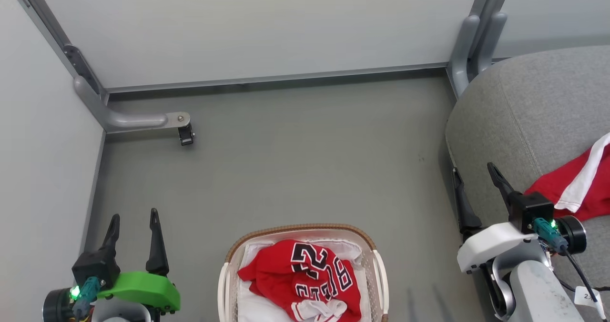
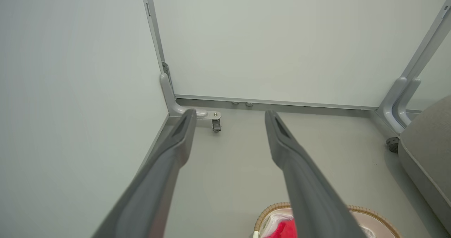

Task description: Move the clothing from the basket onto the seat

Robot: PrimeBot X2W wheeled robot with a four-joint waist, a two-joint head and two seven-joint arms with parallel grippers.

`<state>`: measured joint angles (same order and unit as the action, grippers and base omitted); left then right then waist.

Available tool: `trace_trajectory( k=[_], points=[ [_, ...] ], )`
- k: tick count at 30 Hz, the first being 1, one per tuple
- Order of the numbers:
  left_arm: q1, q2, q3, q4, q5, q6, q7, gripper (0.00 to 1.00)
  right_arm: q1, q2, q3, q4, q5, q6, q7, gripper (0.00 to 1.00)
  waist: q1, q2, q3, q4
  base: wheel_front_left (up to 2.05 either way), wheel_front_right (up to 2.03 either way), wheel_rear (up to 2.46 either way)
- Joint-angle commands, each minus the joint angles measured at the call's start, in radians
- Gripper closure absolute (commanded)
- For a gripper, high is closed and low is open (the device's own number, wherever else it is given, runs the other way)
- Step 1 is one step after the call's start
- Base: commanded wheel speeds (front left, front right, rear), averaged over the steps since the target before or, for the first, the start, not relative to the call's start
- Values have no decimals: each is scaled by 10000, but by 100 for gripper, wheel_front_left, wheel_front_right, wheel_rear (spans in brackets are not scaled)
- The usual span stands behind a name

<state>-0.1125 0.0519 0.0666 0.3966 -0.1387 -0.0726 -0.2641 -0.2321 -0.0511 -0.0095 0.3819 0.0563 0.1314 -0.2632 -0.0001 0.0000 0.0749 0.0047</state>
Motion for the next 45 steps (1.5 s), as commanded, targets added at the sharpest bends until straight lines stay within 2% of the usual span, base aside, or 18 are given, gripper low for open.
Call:
trace_trajectory(
  k=[1, 13, 20, 32, 37, 45],
  points=[
    [149, -1, -28, -50, -144, 45, -5, 0, 174, -21, 7, -55, 70, -14, -22, 0, 1, 0, -193, 33, 0, 0, 0],
    [172, -5, -306, -96, -280, 66, -5, 0, 5, -14, 101, 36, 115, -14, -22, 0, 1, 0, -89, 2, 0, 0, 0],
    [-62, -1, -885, 188, -439, -160, -5, 0, -373, -15, 256, -148, 227, -14, -22, 0, 1, 0, 424, -225, 0, 0, 0],
    [-2000, 11, -3500, 1637, -673, -551, -5, 0, -1912, -14, 435, -900, -60, -14, -22, 0, 1, 0, 3124, -1111, 0, 0, 0],
    [-3217, 33, -4538, 2703, -120, -587, -5, 0, -2507, -10, 433, -1252, -9, -14, -21, 0, 1, 0, 4324, -1483, 0, 0, 0],
    [-4978, 583, -6147, 4247, 24, -588, -5, 0, -3068, -8, 434, -1681, 203, -14, -21, 0, 1, 0, 5752, -1910, 0, 0, 0]
  ],
)
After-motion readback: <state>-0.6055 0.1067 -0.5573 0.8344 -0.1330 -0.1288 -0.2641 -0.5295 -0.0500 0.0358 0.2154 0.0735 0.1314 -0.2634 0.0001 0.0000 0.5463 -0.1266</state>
